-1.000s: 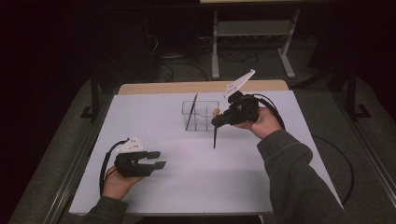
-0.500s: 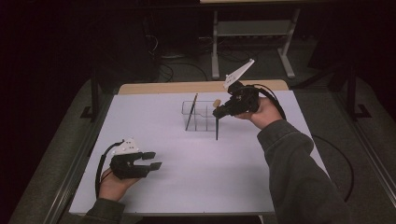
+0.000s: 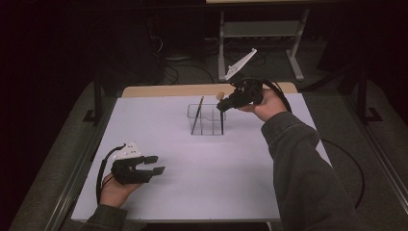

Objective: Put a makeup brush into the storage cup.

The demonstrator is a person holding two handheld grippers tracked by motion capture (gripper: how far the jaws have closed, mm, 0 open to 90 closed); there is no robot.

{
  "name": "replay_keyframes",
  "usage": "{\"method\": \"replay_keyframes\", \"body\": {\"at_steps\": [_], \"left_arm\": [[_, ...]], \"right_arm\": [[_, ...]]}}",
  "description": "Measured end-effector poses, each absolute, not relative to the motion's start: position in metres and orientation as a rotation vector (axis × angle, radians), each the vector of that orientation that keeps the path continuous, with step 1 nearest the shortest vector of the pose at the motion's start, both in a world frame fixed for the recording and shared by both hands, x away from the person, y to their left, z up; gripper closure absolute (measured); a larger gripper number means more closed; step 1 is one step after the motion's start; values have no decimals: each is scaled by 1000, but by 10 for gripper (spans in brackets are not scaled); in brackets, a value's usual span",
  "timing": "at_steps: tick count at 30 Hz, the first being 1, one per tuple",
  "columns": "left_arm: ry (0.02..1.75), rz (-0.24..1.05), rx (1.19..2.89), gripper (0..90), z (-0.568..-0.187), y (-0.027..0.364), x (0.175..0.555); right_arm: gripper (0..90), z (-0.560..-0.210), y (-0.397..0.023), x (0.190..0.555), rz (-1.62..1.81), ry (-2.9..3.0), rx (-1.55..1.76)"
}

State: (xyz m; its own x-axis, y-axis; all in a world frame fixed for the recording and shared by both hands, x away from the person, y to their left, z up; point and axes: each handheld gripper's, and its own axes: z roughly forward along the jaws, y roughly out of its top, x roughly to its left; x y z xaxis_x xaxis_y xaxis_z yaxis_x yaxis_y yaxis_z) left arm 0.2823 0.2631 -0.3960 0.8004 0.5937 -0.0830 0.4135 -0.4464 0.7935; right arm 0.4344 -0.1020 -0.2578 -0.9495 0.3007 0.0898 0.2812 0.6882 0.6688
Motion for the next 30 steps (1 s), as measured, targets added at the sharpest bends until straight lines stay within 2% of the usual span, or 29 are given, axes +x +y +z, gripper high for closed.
{"method": "replay_keyframes", "body": {"at_steps": [30], "left_arm": [[743,248,2101,430,-395,265,283]], "right_arm": [[829,-223,-97,470,1074,2791,567]]}}
